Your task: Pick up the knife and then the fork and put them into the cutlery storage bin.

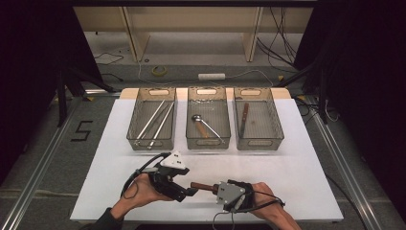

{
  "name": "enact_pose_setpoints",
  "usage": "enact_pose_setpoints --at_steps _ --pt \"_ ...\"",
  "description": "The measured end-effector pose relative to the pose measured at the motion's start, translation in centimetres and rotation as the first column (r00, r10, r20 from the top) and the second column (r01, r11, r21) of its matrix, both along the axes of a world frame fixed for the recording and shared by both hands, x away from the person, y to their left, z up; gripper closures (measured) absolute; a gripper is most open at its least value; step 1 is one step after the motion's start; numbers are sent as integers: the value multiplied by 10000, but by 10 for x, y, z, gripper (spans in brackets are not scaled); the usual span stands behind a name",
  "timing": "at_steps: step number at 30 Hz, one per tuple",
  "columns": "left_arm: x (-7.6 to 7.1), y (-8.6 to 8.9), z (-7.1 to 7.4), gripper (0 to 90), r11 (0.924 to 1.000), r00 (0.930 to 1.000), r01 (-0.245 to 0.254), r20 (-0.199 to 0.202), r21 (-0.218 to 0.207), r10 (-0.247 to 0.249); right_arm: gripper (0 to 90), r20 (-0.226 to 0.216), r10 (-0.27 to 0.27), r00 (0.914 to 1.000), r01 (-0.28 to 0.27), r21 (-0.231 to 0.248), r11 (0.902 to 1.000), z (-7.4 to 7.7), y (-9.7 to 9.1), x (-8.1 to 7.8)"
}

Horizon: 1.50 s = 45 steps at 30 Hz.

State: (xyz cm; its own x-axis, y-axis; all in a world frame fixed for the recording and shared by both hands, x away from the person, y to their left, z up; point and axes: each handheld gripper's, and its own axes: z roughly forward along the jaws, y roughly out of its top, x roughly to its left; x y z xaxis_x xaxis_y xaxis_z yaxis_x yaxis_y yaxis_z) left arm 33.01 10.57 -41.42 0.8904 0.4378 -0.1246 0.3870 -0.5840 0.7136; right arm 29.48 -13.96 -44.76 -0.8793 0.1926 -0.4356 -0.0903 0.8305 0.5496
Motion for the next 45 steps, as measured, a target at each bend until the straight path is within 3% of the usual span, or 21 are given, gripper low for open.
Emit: enact_pose_setpoints --at_steps 3,10,20,29,37,45 --pt "0 8 -5 240 9985 9992 -354 193 -414 362 777 -118 -496 9987 499 256 9984 3 -6 4" --pt "-1 22 -11 218 9882 9923 -1098 462 -1067 1152 777 -168 -1080 9940 1089 676 9917 11 -20 17" --pt "-4 37 -12 190 9675 9767 -1817 823 -1758 1984 777 -707 -2087 9754 2174 1548 9637 22 -40 35" --pt "-7 45 -12 188 9571 9680 -2085 972 -2013 2313 777 -1265 -3059 9436 3271 2150 9202 37 -55 55" --pt "-9 51 -13 179 9484 9613 -2282 1034 -2204 2553 777 -1754 -3503 9201 3872 2707 8814 50 -64 76" --pt "-13 51 -12 171 9480 9580 -2224 1295 -2277 2559 776 -2401 -3934 8875 4552 3230 8297 62 -72 101"
